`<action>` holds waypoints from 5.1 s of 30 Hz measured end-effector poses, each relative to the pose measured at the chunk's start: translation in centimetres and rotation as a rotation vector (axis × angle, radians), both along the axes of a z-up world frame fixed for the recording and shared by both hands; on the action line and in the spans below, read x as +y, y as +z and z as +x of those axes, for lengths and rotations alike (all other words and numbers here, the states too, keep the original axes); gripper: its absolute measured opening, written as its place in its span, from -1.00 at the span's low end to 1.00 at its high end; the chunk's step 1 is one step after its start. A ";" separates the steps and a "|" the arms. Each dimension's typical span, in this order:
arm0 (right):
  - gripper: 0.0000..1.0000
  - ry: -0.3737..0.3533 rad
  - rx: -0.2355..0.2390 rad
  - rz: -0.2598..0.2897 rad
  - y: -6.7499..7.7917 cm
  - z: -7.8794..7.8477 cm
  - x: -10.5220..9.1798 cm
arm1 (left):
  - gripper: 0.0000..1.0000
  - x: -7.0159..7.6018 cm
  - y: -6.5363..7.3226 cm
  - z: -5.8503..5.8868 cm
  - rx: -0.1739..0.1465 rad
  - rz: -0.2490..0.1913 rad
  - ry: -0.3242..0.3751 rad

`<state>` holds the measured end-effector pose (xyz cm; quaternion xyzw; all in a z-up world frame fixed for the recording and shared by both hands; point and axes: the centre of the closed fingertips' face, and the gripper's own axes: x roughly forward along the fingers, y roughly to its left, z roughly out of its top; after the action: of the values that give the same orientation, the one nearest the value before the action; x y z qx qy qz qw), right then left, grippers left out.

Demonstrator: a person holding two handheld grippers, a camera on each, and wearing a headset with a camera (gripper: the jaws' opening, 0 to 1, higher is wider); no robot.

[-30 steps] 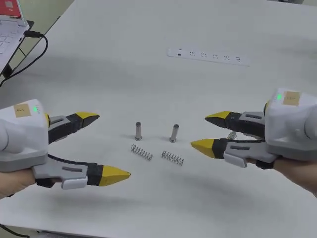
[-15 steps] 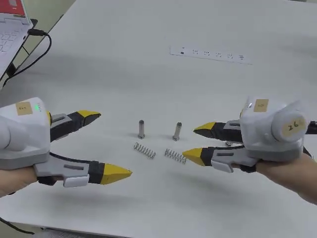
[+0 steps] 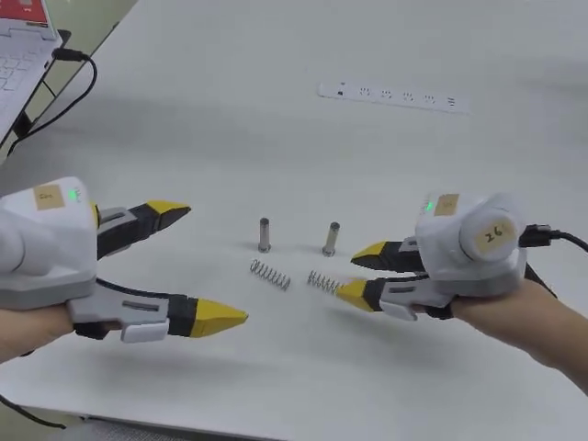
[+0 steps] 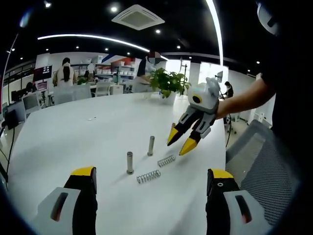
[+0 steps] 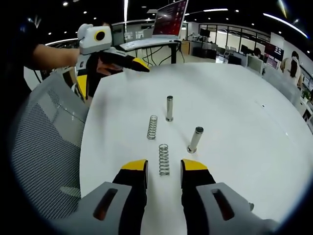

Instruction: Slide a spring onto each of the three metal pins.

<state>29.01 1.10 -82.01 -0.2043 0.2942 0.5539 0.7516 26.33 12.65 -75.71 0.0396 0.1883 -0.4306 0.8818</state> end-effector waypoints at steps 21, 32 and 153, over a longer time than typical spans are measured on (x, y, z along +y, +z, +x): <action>-0.71 0.037 0.022 -0.068 -3.0 0.1 1.2 | 0.81 -0.1 -0.5 -0.2 0.012 0.002 -0.002; -0.83 0.037 -0.003 -0.082 -3.1 0.4 1.0 | 0.80 -0.1 -0.6 -0.2 0.014 0.003 -0.003; -0.81 0.324 -0.140 0.020 6.3 -5.3 -1.5 | -0.96 -13.8 1.2 -2.4 0.033 -0.117 -0.421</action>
<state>23.72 -0.41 -75.74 -0.2799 0.1988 0.6551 0.6730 23.91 -1.10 -74.51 0.0199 0.1651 -0.6161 0.7699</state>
